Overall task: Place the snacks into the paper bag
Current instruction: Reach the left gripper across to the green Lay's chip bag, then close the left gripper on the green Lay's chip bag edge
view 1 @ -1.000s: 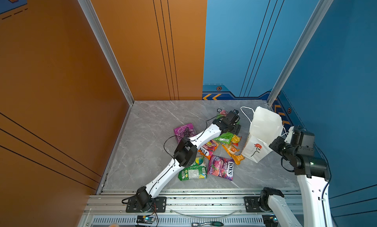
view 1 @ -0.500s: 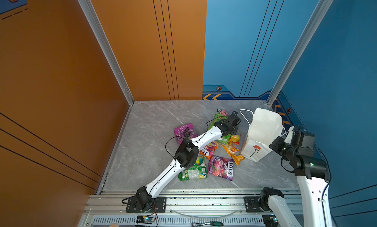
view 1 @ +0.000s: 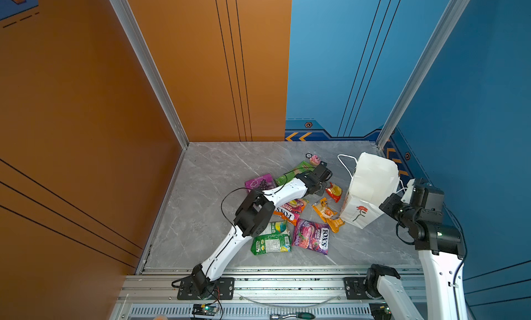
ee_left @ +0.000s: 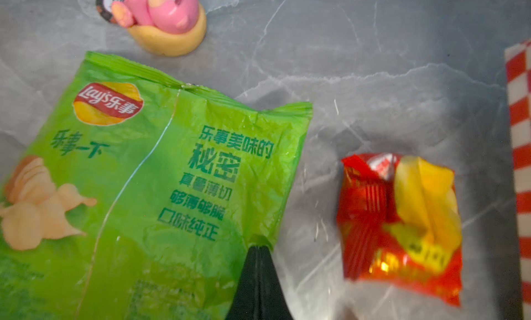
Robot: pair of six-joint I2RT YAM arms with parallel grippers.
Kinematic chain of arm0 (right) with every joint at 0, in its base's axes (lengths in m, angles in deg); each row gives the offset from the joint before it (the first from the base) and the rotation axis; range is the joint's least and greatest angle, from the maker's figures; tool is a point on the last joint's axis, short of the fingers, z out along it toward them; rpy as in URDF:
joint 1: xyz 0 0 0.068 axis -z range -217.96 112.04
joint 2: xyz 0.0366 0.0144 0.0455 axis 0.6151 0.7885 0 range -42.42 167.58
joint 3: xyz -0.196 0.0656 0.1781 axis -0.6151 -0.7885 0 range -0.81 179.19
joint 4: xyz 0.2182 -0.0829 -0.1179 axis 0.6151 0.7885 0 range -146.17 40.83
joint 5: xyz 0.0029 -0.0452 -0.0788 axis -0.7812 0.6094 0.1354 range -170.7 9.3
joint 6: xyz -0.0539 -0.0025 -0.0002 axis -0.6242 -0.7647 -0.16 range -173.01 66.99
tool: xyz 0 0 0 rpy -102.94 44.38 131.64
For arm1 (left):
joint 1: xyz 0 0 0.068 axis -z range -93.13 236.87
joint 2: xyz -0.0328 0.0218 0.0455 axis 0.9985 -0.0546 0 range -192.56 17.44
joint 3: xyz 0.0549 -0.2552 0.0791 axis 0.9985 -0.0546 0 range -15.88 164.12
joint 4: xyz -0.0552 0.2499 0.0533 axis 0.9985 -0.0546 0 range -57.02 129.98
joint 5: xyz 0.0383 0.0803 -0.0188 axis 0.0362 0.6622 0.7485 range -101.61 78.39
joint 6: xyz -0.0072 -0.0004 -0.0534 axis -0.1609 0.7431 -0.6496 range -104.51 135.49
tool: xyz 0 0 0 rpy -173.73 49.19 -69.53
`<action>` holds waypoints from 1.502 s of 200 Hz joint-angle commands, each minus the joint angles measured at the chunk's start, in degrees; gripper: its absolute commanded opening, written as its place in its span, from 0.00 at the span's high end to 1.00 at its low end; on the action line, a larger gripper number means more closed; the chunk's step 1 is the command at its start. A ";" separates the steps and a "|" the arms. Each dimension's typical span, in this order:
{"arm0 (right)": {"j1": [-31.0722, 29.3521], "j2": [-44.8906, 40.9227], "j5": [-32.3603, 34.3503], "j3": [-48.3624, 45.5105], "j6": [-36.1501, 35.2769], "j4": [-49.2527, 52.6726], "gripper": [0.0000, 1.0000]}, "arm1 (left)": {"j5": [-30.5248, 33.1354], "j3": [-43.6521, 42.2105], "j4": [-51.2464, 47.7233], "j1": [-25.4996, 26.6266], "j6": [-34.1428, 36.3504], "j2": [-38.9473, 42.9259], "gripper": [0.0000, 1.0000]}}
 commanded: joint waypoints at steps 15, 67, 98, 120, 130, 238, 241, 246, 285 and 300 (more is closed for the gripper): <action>-0.16 -0.29 1.01 -0.38 -0.31 -1.07 1.00 | 0.36 -19.63 10.09 -3.23 3.28 11.93 0.99; -0.14 0.34 1.01 0.07 -0.01 -1.43 1.00 | -0.80 -41.67 19.21 -3.42 9.19 27.72 0.99; -0.12 0.76 0.92 0.43 -0.04 -1.51 1.00 | 0.06 -50.95 20.92 -1.47 12.22 34.28 0.98; -0.17 1.23 0.57 0.62 0.13 -1.87 1.00 | 0.54 -54.30 21.79 -0.39 14.38 36.83 0.93; -0.11 1.39 0.40 0.78 0.13 -1.98 1.00 | -0.07 -54.50 22.04 -0.29 15.04 37.24 0.90; 0.01 0.00 1.88 1.17 0.48 -1.60 1.00 | 1.81 -33.88 5.18 3.62 12.17 29.47 0.50; -0.02 -0.07 1.88 1.07 0.55 -1.60 1.00 | 2.05 -32.68 4.08 3.80 11.45 28.69 0.49; 0.00 -0.22 1.96 1.05 0.57 -1.64 1.00 | 2.48 -30.79 2.32 4.28 10.39 27.52 0.48; 0.13 -1.21 3.08 0.96 0.40 -1.07 1.00 | 5.14 -19.53 -7.42 7.37 4.78 20.06 0.34; 0.16 -1.50 3.30 0.96 0.54 -1.03 1.00 | 6.77 -15.93 -11.31 8.62 3.52 17.73 0.30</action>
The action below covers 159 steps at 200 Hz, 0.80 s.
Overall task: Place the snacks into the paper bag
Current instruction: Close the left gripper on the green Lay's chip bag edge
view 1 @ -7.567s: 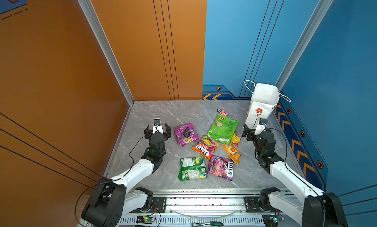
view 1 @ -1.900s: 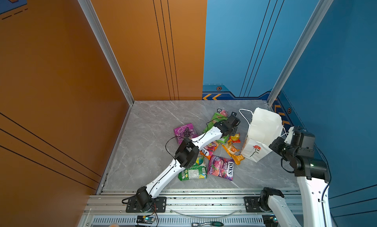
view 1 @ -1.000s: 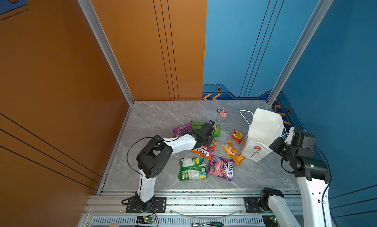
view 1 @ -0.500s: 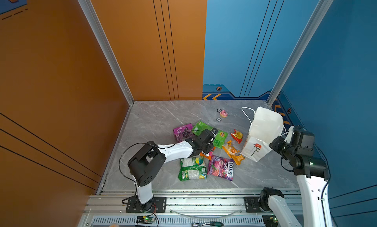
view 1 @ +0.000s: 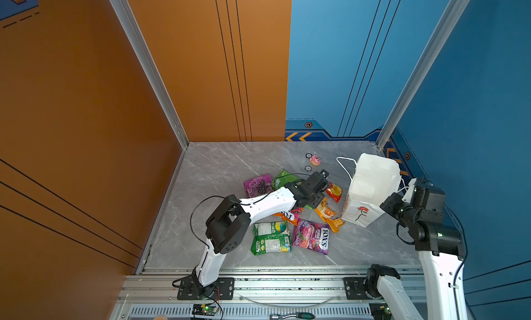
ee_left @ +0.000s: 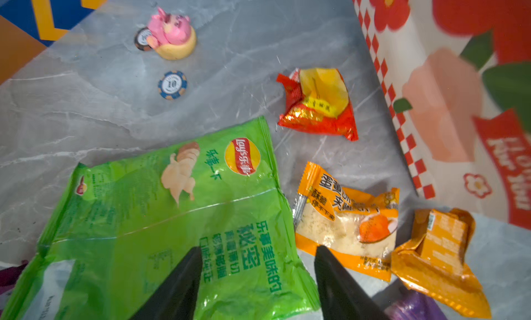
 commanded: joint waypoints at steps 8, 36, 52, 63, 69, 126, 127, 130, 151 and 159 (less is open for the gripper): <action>0.23 -1.12 1.93 0.89 0.59 0.02 1.00 | 4.56 7.30 -13.04 2.21 -4.90 -4.56 0.28; 0.37 -1.70 2.31 0.24 0.66 -0.05 1.00 | 7.98 14.22 -20.31 3.32 -5.58 -9.79 0.24; 0.48 -1.91 2.26 0.06 0.73 -0.08 1.00 | 10.20 18.80 -24.40 3.65 -5.31 -13.25 0.26; 0.46 -2.01 2.18 -0.03 0.75 -0.05 1.00 | 12.09 22.28 -27.10 3.75 -4.79 -15.55 0.28; 0.46 -2.01 2.18 -0.03 0.73 -0.06 1.00 | 12.89 24.14 -28.47 3.88 -4.36 -16.78 0.29; 0.57 -2.14 1.96 -0.23 0.76 -0.16 1.00 | 15.51 32.76 -36.48 4.37 -0.64 -22.89 0.33; 0.57 -2.16 1.98 -0.31 0.79 -0.19 1.00 | 15.58 32.85 -36.56 4.37 -0.61 -22.94 0.34; 0.55 -2.18 2.00 -0.36 0.81 -0.14 1.00 | 15.68 33.05 -36.91 4.37 -0.51 -23.28 0.34; 0.55 -2.05 1.96 -0.39 0.81 -0.22 1.00 | 15.16 34.65 -38.57 4.30 1.08 -25.19 0.36; 0.53 -2.07 1.92 -0.26 0.86 -0.22 1.00 | 14.77 34.83 -38.77 4.29 1.56 -25.66 0.37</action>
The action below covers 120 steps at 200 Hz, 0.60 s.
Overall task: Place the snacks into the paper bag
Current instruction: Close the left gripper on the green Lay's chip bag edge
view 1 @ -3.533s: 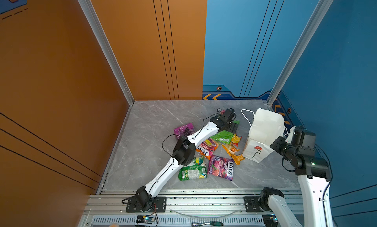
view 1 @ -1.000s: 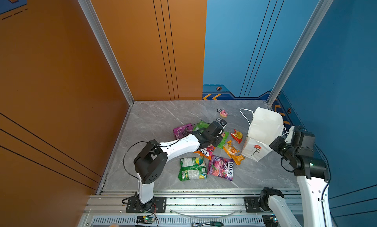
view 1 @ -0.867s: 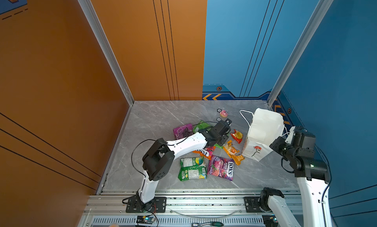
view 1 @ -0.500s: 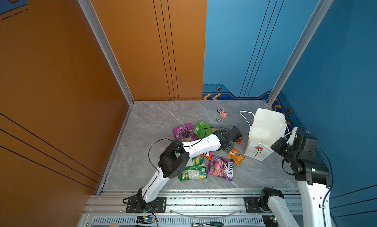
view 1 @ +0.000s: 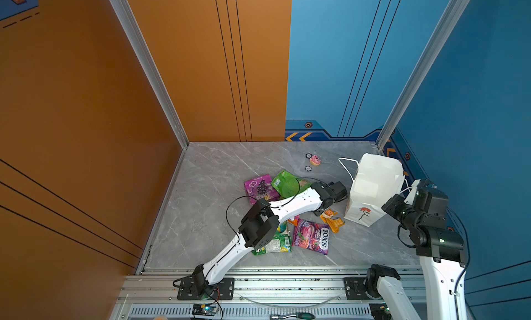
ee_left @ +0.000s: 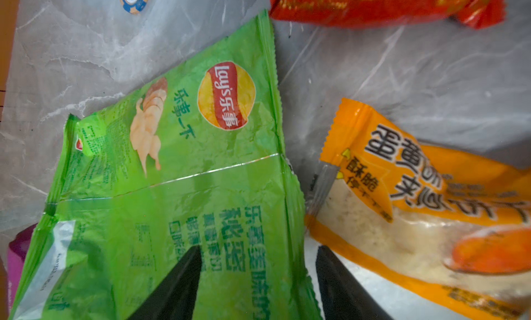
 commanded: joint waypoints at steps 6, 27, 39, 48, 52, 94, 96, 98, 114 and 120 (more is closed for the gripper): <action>0.39 -0.52 1.11 -0.25 0.79 -0.25 1.00 | 1.13 2.12 -4.65 0.46 2.41 -2.79 0.38; 0.40 -0.44 1.02 -0.34 0.79 -0.30 1.00 | 1.03 2.44 -4.55 0.02 2.29 -3.52 0.46; 0.39 -0.52 1.02 -0.44 0.79 -0.31 1.00 | 0.94 2.68 -4.55 -0.35 1.85 -3.79 0.52; 0.36 -0.52 1.02 -0.45 0.79 -0.38 1.00 | 1.08 2.81 -4.59 -0.59 1.64 -3.88 0.57; 0.36 -0.44 0.99 -0.50 0.79 -0.39 1.00 | 1.28 2.90 -4.61 -0.71 1.51 -3.88 0.59; 0.35 -0.19 0.34 -0.53 0.88 -0.73 1.00 | 5.64 1.83 -4.11 -0.74 -1.93 -0.35 0.92; 0.34 -0.18 0.33 -0.51 0.88 -0.74 1.00 | 5.80 1.67 -3.98 -0.83 -2.07 -0.05 0.94; 0.34 -0.15 0.25 -0.51 0.88 -0.83 1.00 | 6.03 1.52 -3.90 -0.84 -2.19 0.22 0.95; 0.33 0.08 -0.42 -0.43 0.88 -1.10 1.00 | 6.46 -1.00 -1.81 -0.77 -3.09 3.56 1.00; 0.39 0.26 -0.76 -0.44 0.88 -1.18 1.00 | 6.13 -2.41 -0.49 -0.85 -3.27 4.99 1.00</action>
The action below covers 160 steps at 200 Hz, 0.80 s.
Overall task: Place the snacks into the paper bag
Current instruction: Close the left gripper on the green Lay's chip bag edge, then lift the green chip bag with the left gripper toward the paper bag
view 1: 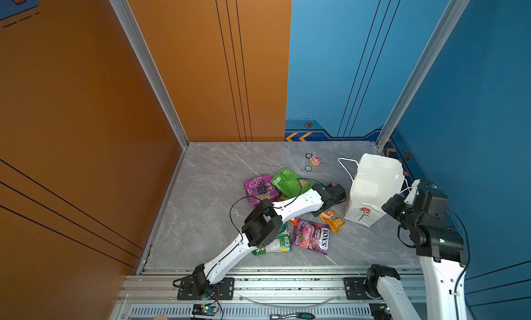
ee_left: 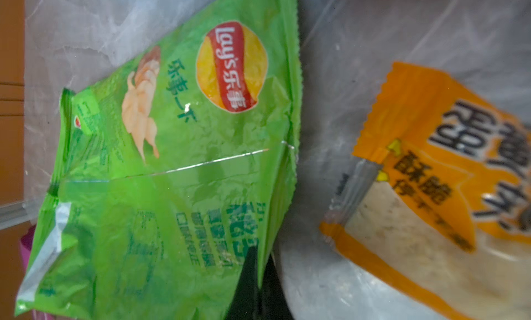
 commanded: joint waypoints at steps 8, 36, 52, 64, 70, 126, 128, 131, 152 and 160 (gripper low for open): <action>0.36 0.37 -1.05 -0.45 0.92 -1.35 1.00 | 1.22 -5.25 3.84 -0.72 -2.35 9.52 1.00; 0.16 1.06 -2.18 -0.45 1.12 -1.91 1.00 | -0.82 -12.72 10.98 -1.61 -3.91 17.80 1.00; 0.00 1.26 -2.81 -0.82 1.19 -2.26 1.00 | -2.39 -17.07 14.61 -2.63 -5.49 22.62 1.00; -0.21 1.42 -3.41 -1.06 1.23 -2.49 1.00 | -3.82 -20.71 17.21 -3.70 -7.11 26.46 1.00; -0.33 1.46 -3.73 -1.23 1.23 -2.69 1.00 | -4.57 -22.56 18.50 -4.28 -8.27 28.53 1.00; -2.92 4.35 -5.36 0.00 2.02 -4.11 1.00 | -12.47 -39.31 36.49 -9.12 -15.31 49.52 1.00; -3.08 4.62 -5.27 0.21 2.02 -4.09 1.00 | -12.81 -39.73 37.21 -9.24 -15.49 50.00 1.00; -3.38 4.82 -5.01 0.39 1.98 -4.02 1.00 | -13.09 -40.26 38.11 -9.36 -15.73 50.88 1.00; -5.37 6.86 -2.59 2.38 1.68 -3.41 1.00 | -13.86 -39.99 39.86 -9.85 -16.91 54.14 1.00; -5.85 7.52 -1.92 3.06 1.54 -3.38 1.00 | -14.11 -39.13 39.89 -10.04 -16.85 54.54 1.00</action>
